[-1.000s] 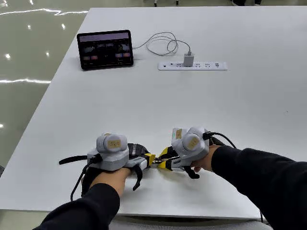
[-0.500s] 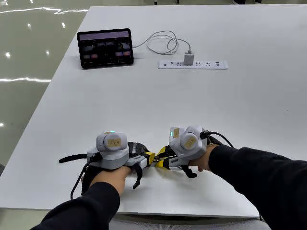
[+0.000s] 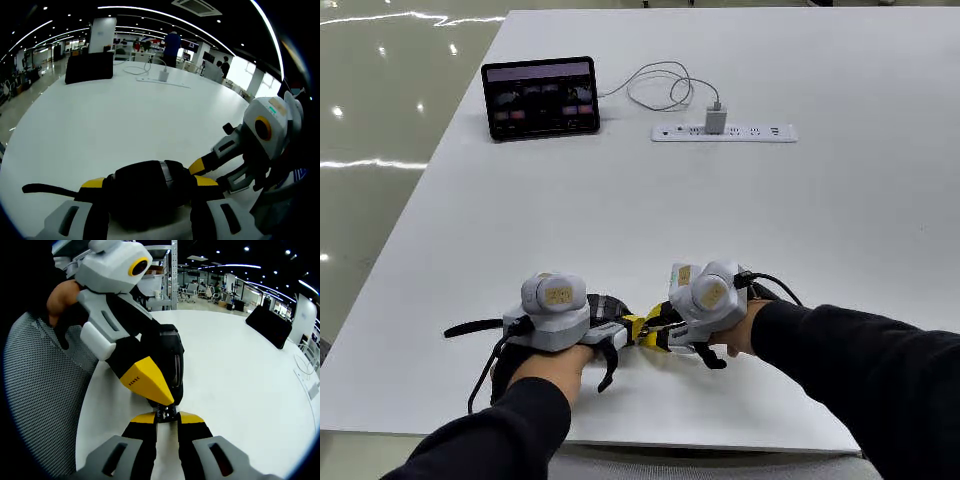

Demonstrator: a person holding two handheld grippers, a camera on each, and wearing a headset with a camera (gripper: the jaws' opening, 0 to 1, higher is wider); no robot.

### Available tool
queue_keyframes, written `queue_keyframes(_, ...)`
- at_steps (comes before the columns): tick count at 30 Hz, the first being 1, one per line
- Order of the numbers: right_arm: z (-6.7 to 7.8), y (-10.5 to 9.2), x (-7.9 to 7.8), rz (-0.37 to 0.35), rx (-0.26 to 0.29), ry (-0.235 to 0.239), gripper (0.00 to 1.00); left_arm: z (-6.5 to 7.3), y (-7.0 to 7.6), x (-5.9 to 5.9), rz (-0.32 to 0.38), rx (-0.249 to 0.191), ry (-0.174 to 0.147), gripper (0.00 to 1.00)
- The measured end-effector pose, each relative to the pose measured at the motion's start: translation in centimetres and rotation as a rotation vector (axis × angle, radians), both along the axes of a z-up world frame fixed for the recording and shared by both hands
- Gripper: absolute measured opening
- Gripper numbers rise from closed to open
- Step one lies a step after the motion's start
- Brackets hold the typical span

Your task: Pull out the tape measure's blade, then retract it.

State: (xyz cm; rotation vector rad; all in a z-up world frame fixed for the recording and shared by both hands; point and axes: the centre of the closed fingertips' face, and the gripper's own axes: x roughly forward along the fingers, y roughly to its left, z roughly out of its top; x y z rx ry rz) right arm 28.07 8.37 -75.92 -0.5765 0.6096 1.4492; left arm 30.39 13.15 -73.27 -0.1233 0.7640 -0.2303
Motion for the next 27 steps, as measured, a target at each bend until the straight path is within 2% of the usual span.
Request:
queue_keyframes(16,0.02,0.63,0.00,0.013,-0.005,-0.003,0.11,-0.10,-0.01,0.04,-0.001,-0.001,0.001,0.62)
queue_keyframes(27,0.08,0.65,0.00,0.004,0.006,0.013,0.11,-0.05,0.00,-0.01,-0.001,-0.002,-0.001,0.62)
